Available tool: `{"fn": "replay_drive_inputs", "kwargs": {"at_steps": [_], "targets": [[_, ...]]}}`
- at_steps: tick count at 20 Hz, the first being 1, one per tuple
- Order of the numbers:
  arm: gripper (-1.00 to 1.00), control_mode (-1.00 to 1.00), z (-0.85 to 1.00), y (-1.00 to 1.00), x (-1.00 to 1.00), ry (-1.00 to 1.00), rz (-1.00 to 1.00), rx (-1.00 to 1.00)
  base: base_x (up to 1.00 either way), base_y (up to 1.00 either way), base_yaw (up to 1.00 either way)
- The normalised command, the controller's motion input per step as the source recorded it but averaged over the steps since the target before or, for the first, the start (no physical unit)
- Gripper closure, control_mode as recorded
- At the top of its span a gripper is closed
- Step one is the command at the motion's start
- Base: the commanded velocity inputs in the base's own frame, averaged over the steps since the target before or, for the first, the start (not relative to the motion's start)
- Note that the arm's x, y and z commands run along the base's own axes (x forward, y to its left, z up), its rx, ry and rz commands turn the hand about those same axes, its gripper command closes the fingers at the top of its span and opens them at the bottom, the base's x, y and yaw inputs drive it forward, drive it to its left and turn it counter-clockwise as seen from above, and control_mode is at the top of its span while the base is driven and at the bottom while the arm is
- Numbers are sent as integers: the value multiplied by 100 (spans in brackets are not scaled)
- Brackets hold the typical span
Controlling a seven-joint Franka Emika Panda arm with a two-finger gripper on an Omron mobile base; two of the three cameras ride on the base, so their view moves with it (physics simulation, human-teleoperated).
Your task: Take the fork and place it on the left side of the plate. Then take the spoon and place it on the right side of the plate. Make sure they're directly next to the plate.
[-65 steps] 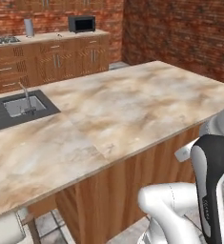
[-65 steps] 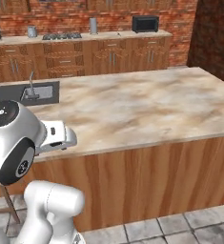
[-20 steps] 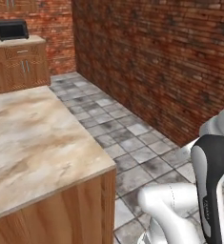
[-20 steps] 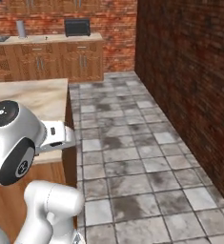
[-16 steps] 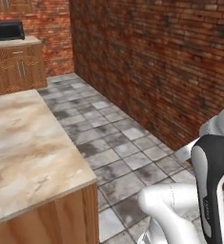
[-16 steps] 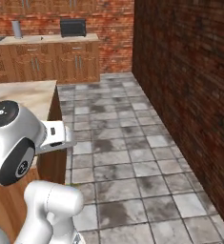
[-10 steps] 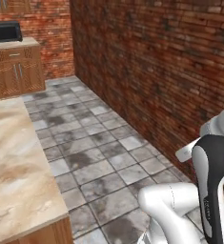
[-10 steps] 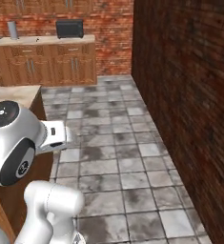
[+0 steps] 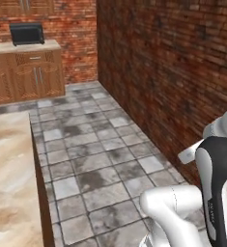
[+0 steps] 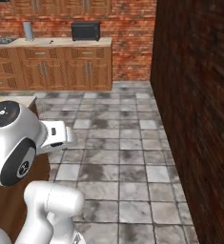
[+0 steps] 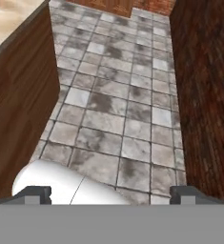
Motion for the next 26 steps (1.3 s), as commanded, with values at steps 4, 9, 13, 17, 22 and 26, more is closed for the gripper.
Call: {"fn": "replay_drive_inputs", "kwargs": {"at_steps": [4, 9, 13, 17, 22, 26], "targets": [[-100, 100, 0, 0, 0, 0, 0, 0, 100, -17, 27], [-100, 100, 0, 0, 0, 0, 0, 0, 100, -17, 25], [-100, 100, 0, 0, 0, 0, 0, 0, 100, -16, 23], [-100, 100, 0, 0, 0, 0, 0, 0, 100, -15, 21], [-100, 100, 0, 0, 0, 0, 0, 0, 100, -15, 20], [-100, 100, 0, 0, 0, 0, 0, 0, 100, -15, 20]]}}
